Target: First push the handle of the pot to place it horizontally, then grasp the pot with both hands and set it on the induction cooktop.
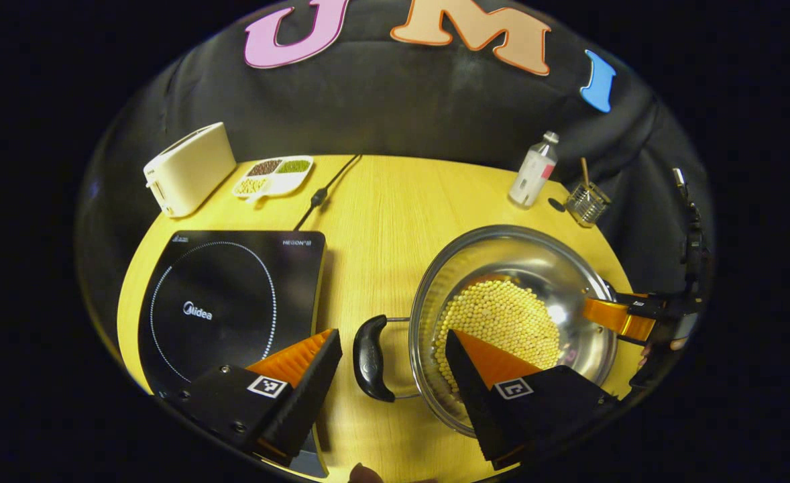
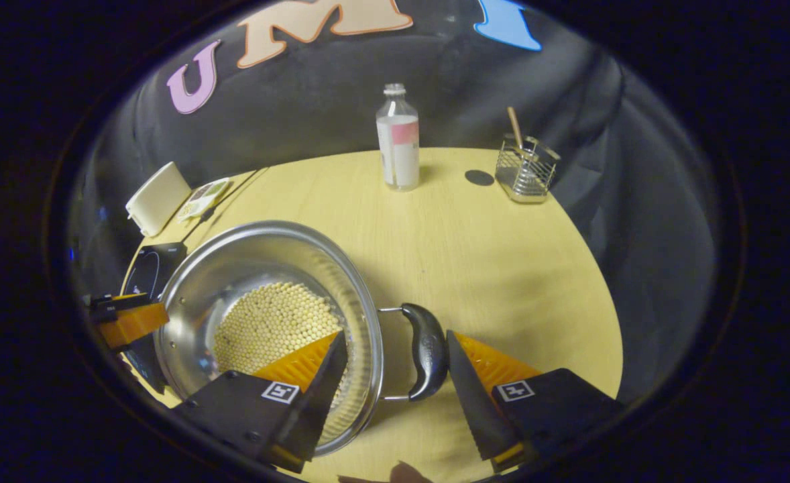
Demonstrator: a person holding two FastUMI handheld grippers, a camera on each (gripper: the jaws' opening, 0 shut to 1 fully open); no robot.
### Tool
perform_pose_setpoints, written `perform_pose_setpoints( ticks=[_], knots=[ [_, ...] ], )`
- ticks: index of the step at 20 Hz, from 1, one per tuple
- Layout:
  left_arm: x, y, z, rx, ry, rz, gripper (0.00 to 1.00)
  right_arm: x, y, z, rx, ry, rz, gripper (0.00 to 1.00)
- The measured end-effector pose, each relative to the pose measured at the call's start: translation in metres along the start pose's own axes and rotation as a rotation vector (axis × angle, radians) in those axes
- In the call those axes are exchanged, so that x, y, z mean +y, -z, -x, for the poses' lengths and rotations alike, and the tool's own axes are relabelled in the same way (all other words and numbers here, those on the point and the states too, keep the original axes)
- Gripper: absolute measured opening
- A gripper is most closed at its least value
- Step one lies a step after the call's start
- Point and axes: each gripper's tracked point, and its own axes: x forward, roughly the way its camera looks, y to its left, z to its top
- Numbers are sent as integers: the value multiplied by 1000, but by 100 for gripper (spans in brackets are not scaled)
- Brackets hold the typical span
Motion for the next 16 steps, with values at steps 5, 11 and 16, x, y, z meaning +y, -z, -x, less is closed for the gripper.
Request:
perform_pose_setpoints(
  ticks=[5, 11, 16],
  knots=[
    [4, 18, -14, 76, -29, -3, 80, -5, 6, -11, 36, 1, -28, 75],
    [6, 14, -14, 72, -4, 11, 61, 0, 13, -11, 82, -76, -125, 47],
    [6, 17, 8, 89, 6, 19, 58, 2, 18, 16, 78, -92, -148, 39]
  ],
)
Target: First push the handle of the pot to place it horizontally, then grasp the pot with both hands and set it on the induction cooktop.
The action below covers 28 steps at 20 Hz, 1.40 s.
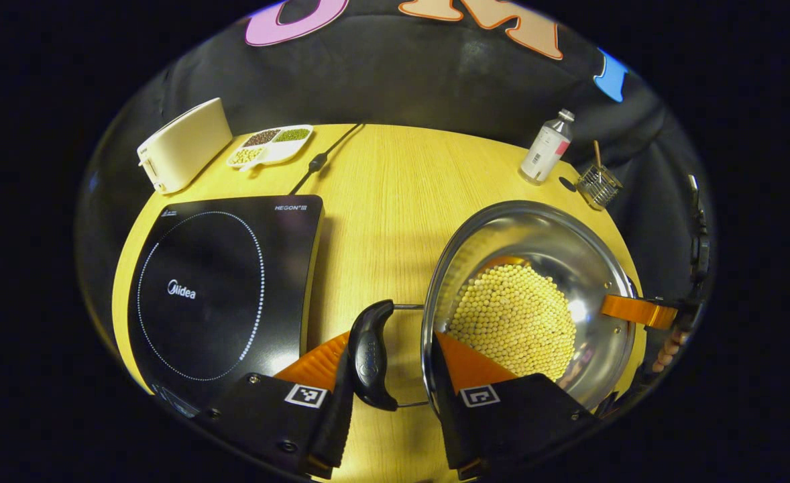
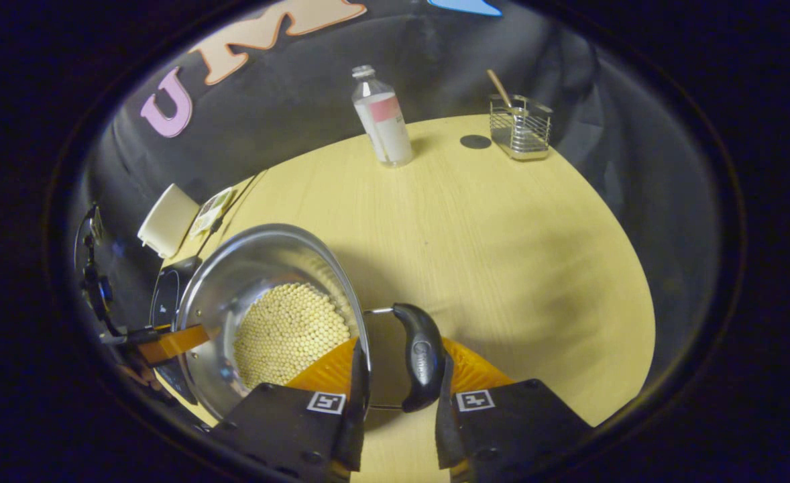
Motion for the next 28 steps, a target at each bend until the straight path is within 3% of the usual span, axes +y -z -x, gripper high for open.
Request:
perform_pose_setpoints(
  ticks=[1, 2, 4, 5, 7, 12, 17, 18, 20, 21, 22, 23, 28],
  knots=[
    [2, -2, 7, -7, 0, -3, 58, 4, -1, 6, -6, -4, -6, 39],
    [4, -4, 15, -13, -2, -10, 58, 8, -2, 12, -15, -9, -5, 45],
    [12, -11, 33, -32, -8, -14, 58, 21, -4, 24, -32, -25, -4, 45],
    [17, -16, 42, -42, -13, -19, 58, 28, -4, 30, -40, -35, -10, 39],
    [31, -23, 60, -62, -27, -33, 58, 46, -4, 41, -56, -54, -15, 45],
    [77, -29, 90, -85, -44, -32, 57, 99, 3, 54, -70, -81, -15, 45],
    [141, -35, 93, -83, -6, -34, 57, 165, 18, 53, -79, -46, -25, 45],
    [156, -36, 91, -75, 6, -38, 57, 180, 21, 52, -79, -29, -27, 39],
    [185, -41, 88, -64, 26, -48, 57, 209, 28, 47, -79, -7, -34, 39],
    [201, -43, 85, -55, 32, -59, 57, 222, 31, 43, -77, 3, -43, 45],
    [215, -45, 83, -51, 35, -70, 57, 235, 34, 39, -74, 12, -51, 45],
    [227, -48, 81, -48, 36, -77, 57, 248, 38, 36, -70, 19, -58, 39],
    [280, -52, 72, -31, 49, -83, 57, 301, 52, 21, -47, 51, -64, 45]
  ],
)
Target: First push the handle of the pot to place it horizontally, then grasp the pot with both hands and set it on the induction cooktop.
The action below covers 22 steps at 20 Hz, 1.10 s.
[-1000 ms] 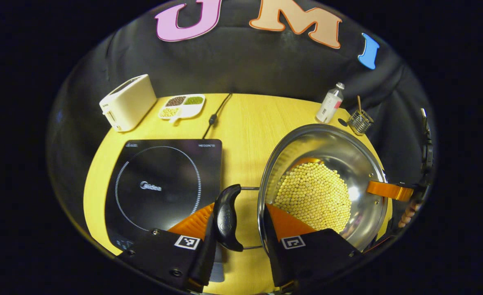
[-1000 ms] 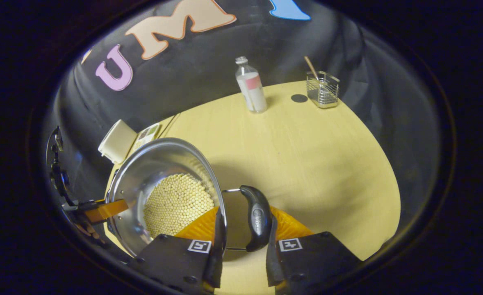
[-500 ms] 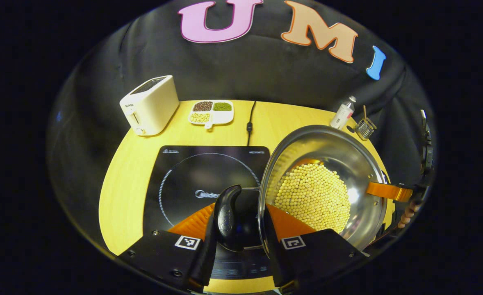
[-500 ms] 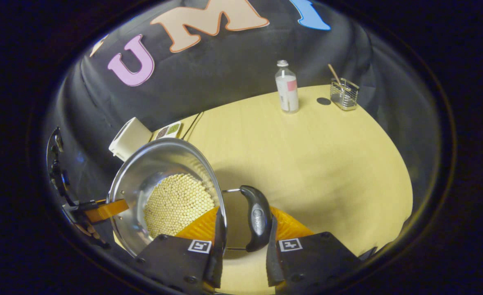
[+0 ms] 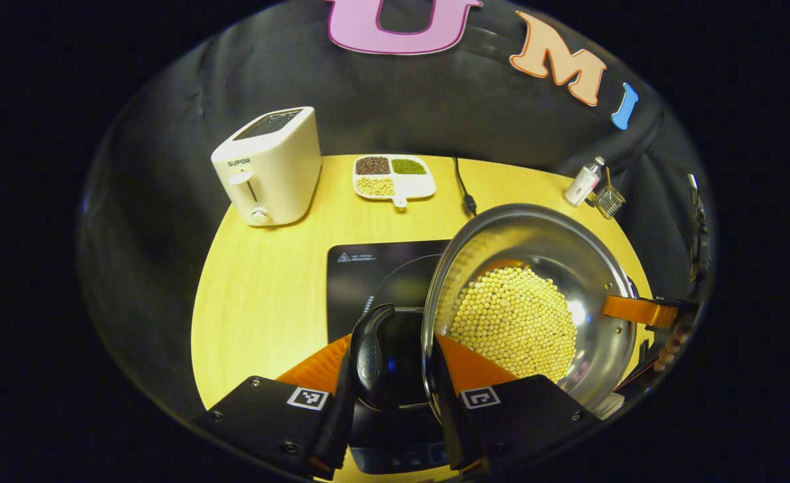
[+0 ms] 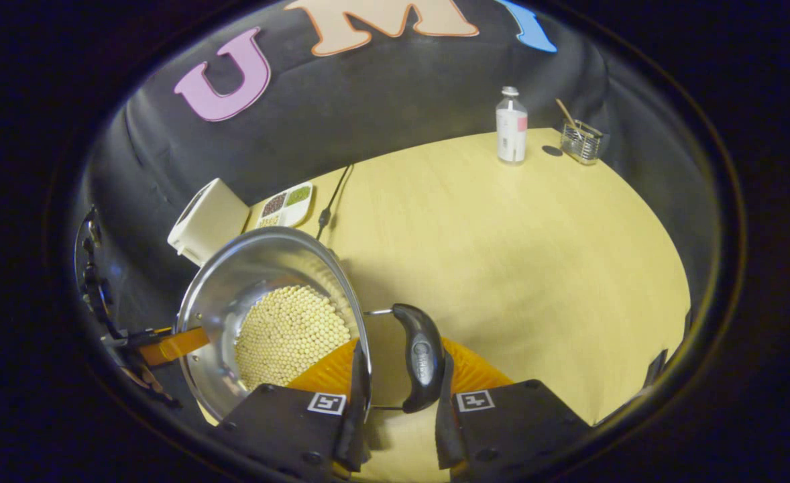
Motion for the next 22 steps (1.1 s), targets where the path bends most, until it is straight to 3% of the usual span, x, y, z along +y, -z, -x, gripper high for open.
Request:
perform_pose_setpoints(
  ticks=[5, 7, 12, 13, 16, 19, 22],
  knots=[
    [30, 4, -4, 9, 5, 18, 57, 32, 9, -9, 15, 17, 14, 42],
    [35, -1, -7, -18, 0, 11, 57, 39, 7, -13, 16, 12, 8, 45],
    [40, -14, -14, -44, -10, -36, 57, 43, 3, -23, 28, 10, -23, 45],
    [40, -15, -14, -45, -14, -36, 58, 43, 1, -24, 29, 7, -26, 39],
    [40, -11, -13, -44, -24, -22, 62, 43, 2, -25, 42, -2, -24, 39],
    [40, -10, -10, -62, -55, -32, 67, 44, 0, -22, 33, -13, -42, 49],
    [43, -22, 1, -113, -109, -101, 71, 49, -18, -15, -22, -41, -130, 67]
  ],
)
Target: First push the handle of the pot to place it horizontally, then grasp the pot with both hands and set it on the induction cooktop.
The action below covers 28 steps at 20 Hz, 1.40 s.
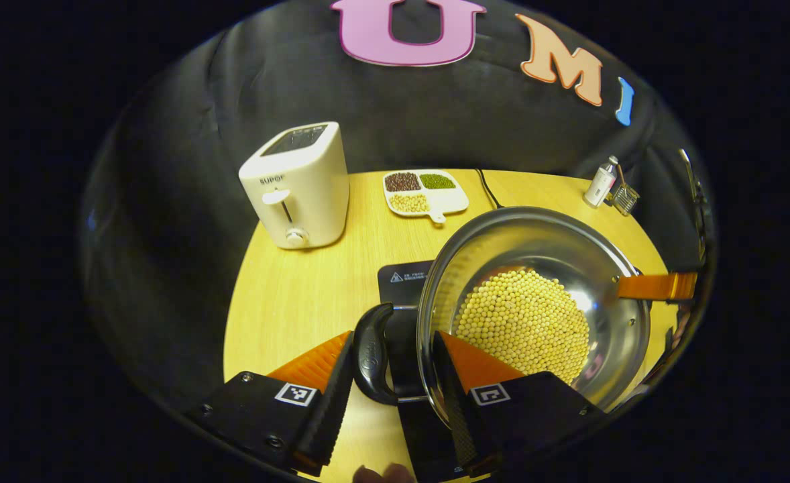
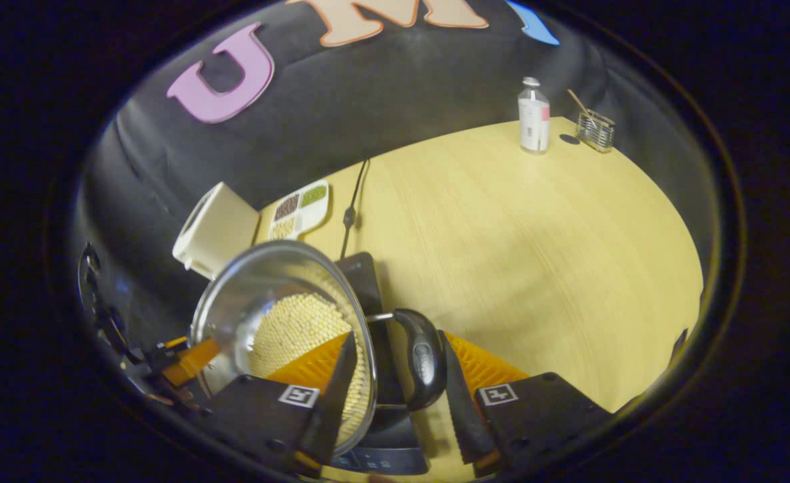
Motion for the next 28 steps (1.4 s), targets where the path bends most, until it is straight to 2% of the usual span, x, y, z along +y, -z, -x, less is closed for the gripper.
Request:
perform_pose_setpoints(
  ticks=[1, 5, 8, 9, 10, 13, 14, 15, 18, 22, 24, 25, 26, 27, 28],
  knots=[
    [2, -7, 4, -21, -20, -13, 70, 0, -6, 3, -15, -7, -17, 74],
    [5, -29, 27, -116, -89, -29, 78, -1, -24, 22, -75, -49, -50, 75],
    [1, -44, 47, -194, -130, -31, 78, -4, -42, 41, -127, -86, -75, 79],
    [0, -50, 56, -220, -150, -27, 77, -6, -45, 48, -137, -101, -81, 82],
    [-1, -53, 67, -239, -175, -24, 77, -8, -49, 56, -146, -120, -90, 90],
    [-15, -67, 106, -302, -227, -9, 77, -23, -68, 86, -199, -167, -107, 90],
    [-27, -72, 120, -329, -228, -9, 77, -30, -76, 99, -237, -183, -111, 90],
    [-42, -77, 136, -356, -222, -13, 77, -35, -85, 113, -283, -206, -108, 82],
    [-86, -89, 181, -443, -220, -3, 77, -64, -90, 151, -337, -224, -15, 83],
    [-147, -88, 230, -510, -188, 75, 77, -91, -101, 203, -448, -240, 113, 85],
    [-174, -84, 249, -516, -160, 113, 77, -101, -100, 232, -489, -256, 140, 85],
    [-184, -86, 259, -530, -149, 118, 77, -99, -104, 252, -534, -289, 151, 92],
    [-191, -88, 269, -553, -145, 120, 77, -98, -111, 271, -595, -314, 162, 86],
    [-198, -93, 281, -579, -141, 121, 78, -104, -115, 284, -639, -317, 172, 92],
    [-206, -97, 293, -609, -131, 117, 80, -108, -118, 298, -664, -316, 178, 92]
  ],
)
